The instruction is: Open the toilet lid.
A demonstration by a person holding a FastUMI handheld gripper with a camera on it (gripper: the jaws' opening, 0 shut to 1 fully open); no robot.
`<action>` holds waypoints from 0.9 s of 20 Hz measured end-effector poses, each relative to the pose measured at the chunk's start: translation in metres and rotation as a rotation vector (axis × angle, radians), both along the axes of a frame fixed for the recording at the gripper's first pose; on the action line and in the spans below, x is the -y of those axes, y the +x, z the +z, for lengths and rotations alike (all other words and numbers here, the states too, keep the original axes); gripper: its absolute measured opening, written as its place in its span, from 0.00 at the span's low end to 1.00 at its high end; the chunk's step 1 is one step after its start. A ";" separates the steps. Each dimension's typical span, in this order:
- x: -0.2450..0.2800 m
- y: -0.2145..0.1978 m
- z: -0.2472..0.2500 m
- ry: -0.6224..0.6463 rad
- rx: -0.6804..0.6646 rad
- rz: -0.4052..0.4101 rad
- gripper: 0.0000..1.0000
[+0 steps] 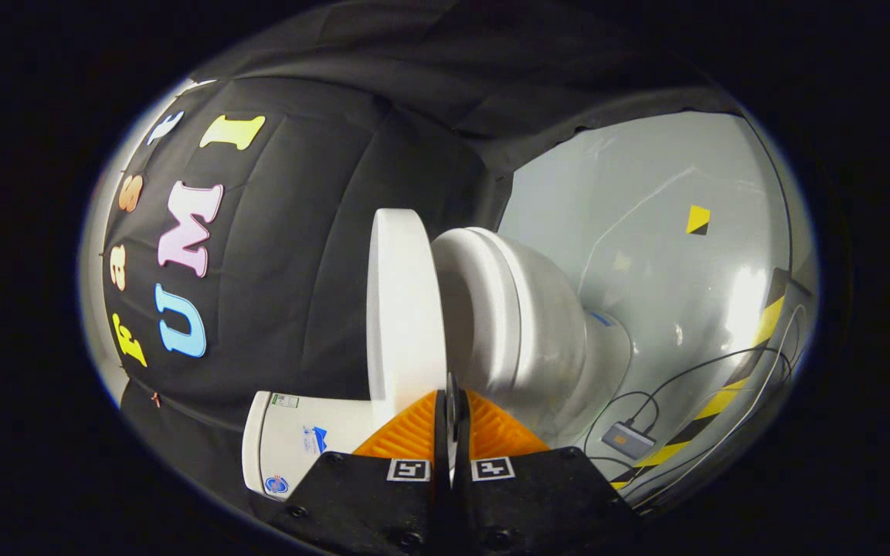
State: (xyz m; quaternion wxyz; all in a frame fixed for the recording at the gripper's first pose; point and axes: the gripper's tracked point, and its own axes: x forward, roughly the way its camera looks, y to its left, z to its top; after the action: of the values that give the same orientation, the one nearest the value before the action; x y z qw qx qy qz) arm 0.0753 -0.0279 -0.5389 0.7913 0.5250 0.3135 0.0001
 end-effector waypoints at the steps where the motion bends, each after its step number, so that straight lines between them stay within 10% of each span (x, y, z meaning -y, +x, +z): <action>1: -0.002 0.001 0.007 -0.052 0.006 0.008 0.05; 18: -0.060 -0.006 0.134 -0.483 0.142 0.089 0.05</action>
State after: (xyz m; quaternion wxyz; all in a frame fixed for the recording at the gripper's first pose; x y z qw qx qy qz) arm 0.0694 0.0320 -0.4048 0.9129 0.3052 0.2711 -0.0030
